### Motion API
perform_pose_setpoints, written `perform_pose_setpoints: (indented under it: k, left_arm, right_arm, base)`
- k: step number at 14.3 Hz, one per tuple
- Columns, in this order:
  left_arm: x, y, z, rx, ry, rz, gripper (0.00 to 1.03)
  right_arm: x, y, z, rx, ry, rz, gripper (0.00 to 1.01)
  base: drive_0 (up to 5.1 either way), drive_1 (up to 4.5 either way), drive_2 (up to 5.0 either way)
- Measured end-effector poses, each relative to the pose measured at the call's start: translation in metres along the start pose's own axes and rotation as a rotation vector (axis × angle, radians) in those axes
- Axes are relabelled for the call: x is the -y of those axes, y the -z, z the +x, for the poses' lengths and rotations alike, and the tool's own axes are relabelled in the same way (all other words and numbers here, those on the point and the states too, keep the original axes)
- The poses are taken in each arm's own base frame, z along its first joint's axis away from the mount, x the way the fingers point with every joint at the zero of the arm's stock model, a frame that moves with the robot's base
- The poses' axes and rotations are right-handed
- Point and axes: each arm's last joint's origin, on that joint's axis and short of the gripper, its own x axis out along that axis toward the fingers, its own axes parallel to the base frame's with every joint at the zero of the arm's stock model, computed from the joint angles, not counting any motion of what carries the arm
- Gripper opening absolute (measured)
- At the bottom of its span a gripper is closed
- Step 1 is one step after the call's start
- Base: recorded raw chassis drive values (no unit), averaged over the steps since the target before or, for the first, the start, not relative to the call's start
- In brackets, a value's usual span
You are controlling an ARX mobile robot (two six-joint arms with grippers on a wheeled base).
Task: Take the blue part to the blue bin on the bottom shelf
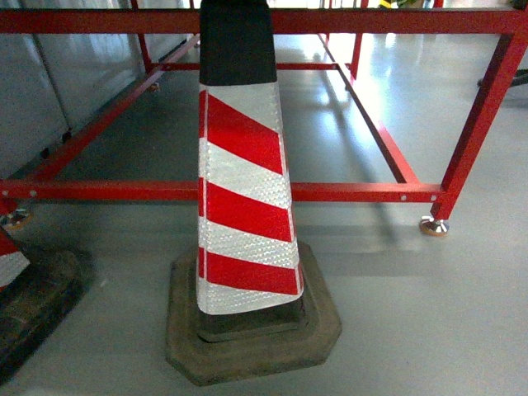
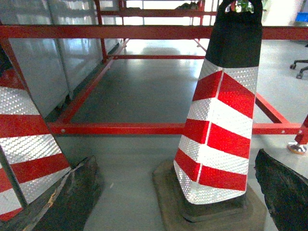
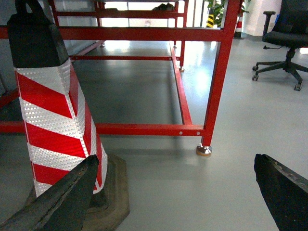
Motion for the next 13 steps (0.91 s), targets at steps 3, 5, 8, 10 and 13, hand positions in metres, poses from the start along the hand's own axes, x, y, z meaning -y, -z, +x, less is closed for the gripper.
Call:
perform_pose_setpoints:
  k: [3, 5, 8, 10, 13]
  left_arm:
    - [0.0000, 0.0000, 0.0000, 0.000, 0.000, 0.000, 0.98]
    - [0.0000, 0.0000, 0.0000, 0.000, 0.000, 0.000, 0.98]
    - [0.0000, 0.0000, 0.0000, 0.000, 0.000, 0.000, 0.98]
    - [0.0000, 0.0000, 0.0000, 0.000, 0.000, 0.000, 0.98]
    - [0.0000, 0.0000, 0.0000, 0.000, 0.000, 0.000, 0.98]
  right_arm:
    - [0.0000, 0.0000, 0.0000, 0.000, 0.000, 0.000, 0.98]
    - [0.0000, 0.0000, 0.0000, 0.000, 0.000, 0.000, 0.98]
    - [0.0000, 0.0000, 0.0000, 0.000, 0.000, 0.000, 0.98]
    - [0.0000, 0.0000, 0.0000, 0.000, 0.000, 0.000, 0.98]
    - [0.0000, 0.0000, 0.0000, 0.000, 0.000, 0.000, 0.98]
  base:
    - [0.0, 0.00, 0.0]
    - [0.0, 0.00, 0.0]
    - [0.0, 0.00, 0.0]
    - [0.0, 0.00, 0.0]
    - [0.0, 0.00, 0.0]
